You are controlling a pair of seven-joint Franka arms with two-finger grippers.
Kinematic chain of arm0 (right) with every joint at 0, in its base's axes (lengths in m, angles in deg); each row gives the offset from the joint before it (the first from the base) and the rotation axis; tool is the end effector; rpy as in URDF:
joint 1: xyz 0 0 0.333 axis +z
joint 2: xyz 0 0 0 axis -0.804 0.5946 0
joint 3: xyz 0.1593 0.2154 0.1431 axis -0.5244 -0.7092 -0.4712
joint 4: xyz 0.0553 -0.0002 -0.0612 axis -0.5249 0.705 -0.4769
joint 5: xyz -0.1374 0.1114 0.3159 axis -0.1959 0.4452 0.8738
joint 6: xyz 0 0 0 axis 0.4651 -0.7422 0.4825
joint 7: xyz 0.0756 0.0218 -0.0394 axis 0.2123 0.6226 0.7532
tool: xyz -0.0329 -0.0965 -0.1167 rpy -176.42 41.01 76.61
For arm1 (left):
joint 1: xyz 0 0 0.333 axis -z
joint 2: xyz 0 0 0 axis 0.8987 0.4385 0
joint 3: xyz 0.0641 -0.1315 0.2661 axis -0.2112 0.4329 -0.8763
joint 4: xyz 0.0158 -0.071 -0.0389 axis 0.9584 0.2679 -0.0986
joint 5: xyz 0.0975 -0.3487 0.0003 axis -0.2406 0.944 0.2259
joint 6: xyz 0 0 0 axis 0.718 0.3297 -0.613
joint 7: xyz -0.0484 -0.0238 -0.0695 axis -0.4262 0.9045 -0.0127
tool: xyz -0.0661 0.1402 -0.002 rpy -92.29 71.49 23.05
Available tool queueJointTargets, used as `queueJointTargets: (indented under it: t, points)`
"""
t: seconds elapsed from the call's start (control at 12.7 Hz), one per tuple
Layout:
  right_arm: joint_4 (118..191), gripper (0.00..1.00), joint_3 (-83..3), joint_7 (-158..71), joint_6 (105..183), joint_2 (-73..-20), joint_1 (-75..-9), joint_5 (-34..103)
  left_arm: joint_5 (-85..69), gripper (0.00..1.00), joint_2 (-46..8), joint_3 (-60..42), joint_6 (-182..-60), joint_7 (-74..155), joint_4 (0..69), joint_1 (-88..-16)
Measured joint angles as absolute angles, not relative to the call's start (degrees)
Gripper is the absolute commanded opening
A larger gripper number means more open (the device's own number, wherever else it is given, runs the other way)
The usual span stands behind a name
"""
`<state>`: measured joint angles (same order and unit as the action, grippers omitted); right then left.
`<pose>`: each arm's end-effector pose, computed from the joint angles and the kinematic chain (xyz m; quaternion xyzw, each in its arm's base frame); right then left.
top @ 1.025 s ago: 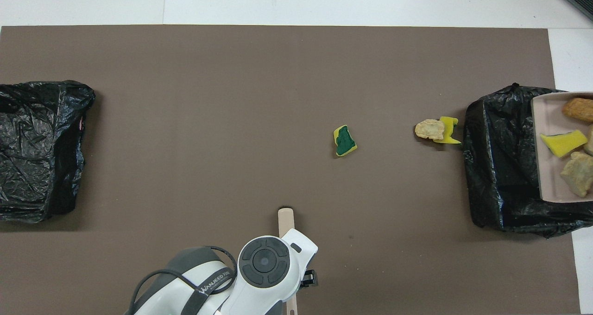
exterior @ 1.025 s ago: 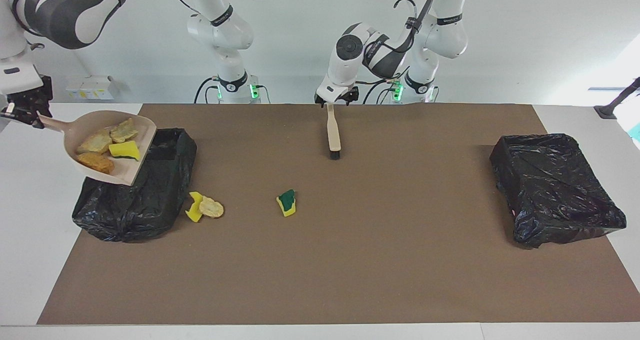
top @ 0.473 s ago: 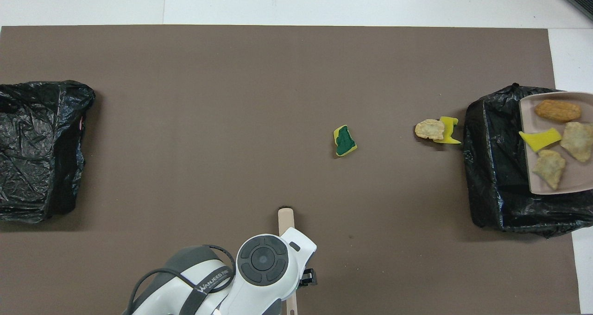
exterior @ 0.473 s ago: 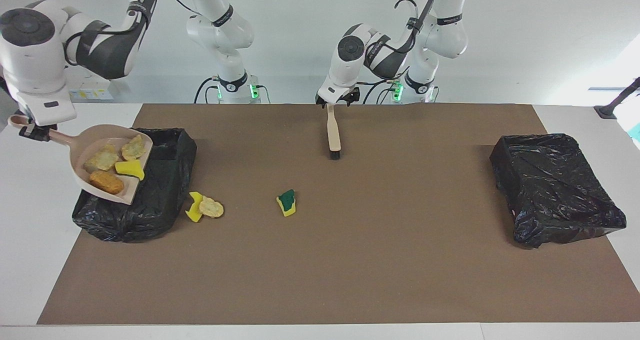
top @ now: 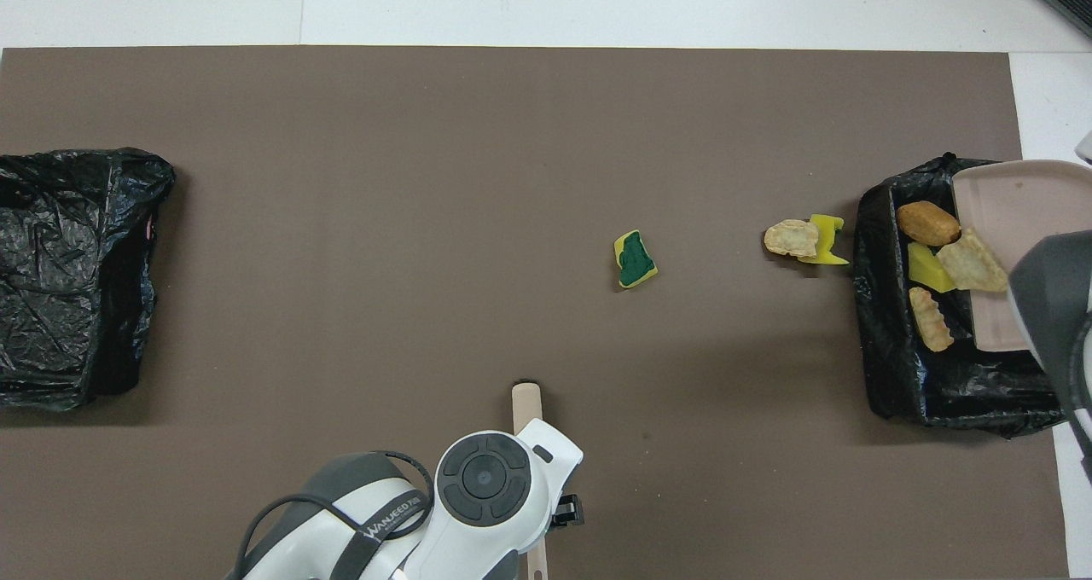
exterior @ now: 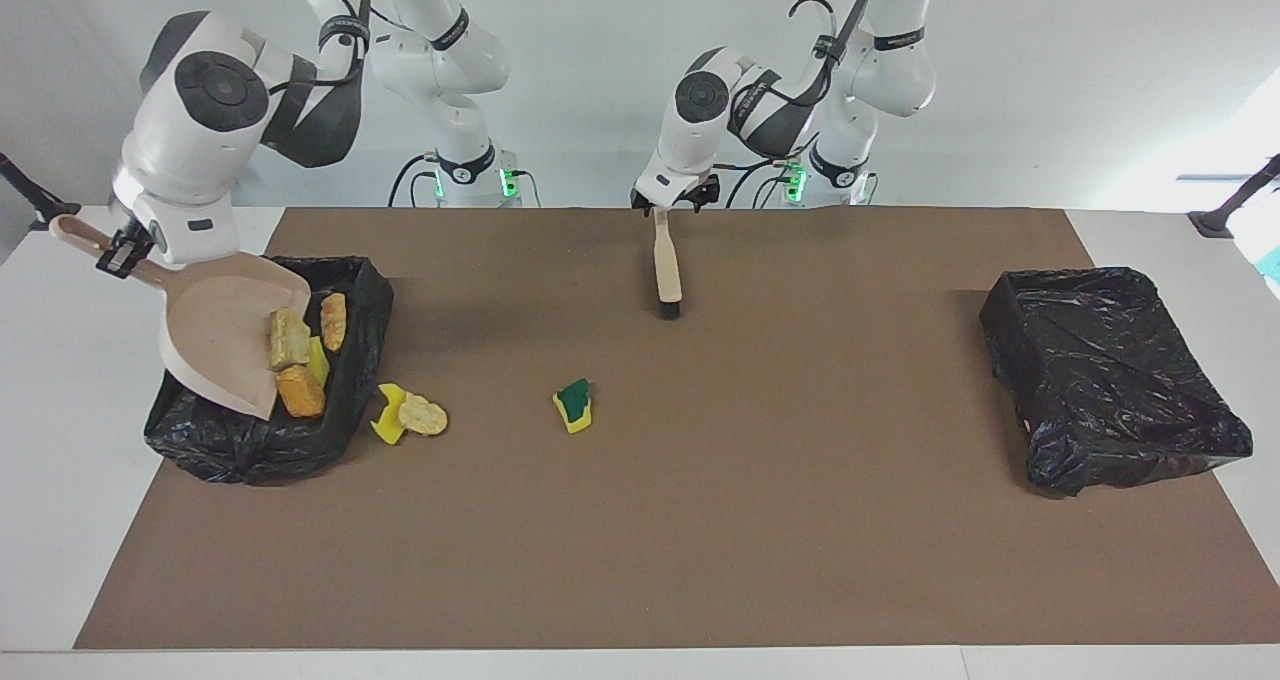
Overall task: Sweep and dump trash in bin
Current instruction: 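Lift the emptied dustpan up from the bag with the right gripper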
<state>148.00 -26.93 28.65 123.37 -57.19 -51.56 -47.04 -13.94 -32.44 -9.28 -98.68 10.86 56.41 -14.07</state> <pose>0.5460 -0.1469 0.5323 0.6669 0.6077 -0.3142 0.2954 0.2491 -0.3784 0.3265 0.9848 0.0284 -0.1701 0.0185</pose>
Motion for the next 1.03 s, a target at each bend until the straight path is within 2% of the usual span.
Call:
queueJointTargets:
  t: [0.32,0.63,0.79,1.03]
  points:
    - [148.1,0.0,-27.1,28.0,121.1,-57.8,-47.7,-58.8,-13.9,1.0,-32.4,-9.3,-98.7,10.8,56.4,-14.1]
    - [146.8,0.0,-27.3,31.0,121.1,-57.9,-46.6,-63.6,-13.9,1.0,-32.4,-9.3,-98.7,10.8,56.4,-14.1]
    - [144.9,0.0,-27.4,31.4,121.1,-57.9,-46.6,-59.5,-13.9,1.0,-32.4,-9.3,-98.7,10.8,56.4,-14.1]
    - [142.6,0.0,-27.3,29.4,121.1,-57.9,-47.3,-45.0,-13.9,1.0,-32.4,-9.3,-98.6,10.7,56.4,-14.1]
